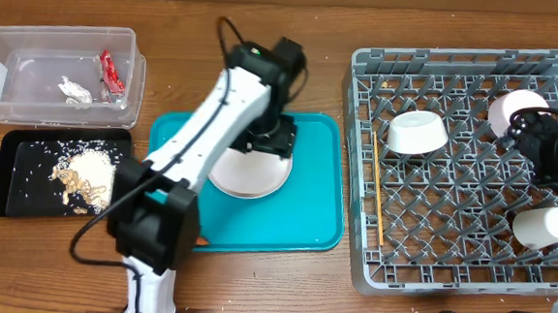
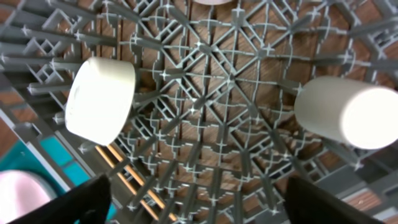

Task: Sort waste into correct bins and load items into the dishwasher
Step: 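Set the empty plate back on the teal tray with left gripper, then reach right gripper to the white plate and grasp its rim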

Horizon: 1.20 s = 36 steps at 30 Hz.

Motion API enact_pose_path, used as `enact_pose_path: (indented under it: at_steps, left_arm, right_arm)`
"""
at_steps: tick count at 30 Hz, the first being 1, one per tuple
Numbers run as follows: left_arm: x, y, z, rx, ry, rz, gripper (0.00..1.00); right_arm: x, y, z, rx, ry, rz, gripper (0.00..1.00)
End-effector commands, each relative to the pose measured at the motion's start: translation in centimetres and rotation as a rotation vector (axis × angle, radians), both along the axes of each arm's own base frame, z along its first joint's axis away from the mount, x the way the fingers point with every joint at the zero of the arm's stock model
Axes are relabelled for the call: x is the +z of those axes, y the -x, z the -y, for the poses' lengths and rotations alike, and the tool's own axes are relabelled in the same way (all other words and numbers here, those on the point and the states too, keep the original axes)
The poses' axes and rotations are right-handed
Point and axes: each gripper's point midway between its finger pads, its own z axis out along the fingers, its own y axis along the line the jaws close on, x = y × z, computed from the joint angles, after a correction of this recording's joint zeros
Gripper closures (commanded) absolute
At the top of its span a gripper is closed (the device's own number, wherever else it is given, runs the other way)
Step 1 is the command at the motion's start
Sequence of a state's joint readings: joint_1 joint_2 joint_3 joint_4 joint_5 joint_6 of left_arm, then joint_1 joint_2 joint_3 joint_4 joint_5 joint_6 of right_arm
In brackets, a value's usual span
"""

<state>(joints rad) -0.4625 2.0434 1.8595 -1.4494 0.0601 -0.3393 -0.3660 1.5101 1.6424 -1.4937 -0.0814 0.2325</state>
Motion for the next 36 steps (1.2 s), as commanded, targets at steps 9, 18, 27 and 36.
enact_pose_path:
  at_steps: [9, 18, 27, 36]
  left_arm:
    - [12.0, -0.2, -15.6, 0.445, -0.036, 0.281, 0.0]
    - [12.8, 0.8, -23.5, 0.741, 0.042, 0.281, 0.0]
    - [12.7, 1.4, -26.3, 0.793, -0.015, 0.292, 0.0]
    - [12.7, 1.3, -26.3, 0.779, -0.017, 0.294, 0.0]
  right_arm:
    - [1.6, -2.6, -4.1, 0.175, -0.16, 0.152, 0.08]
    - [4.4, -6.2, -16.9, 0.55, -0.189, 0.313, 0.08]
    - [-0.2, -7.5, -30.4, 0.768, -0.127, 0.278, 0.07]
    - [-11.6, -8.1, -37.3, 0.792, -0.142, 0.066, 0.1]
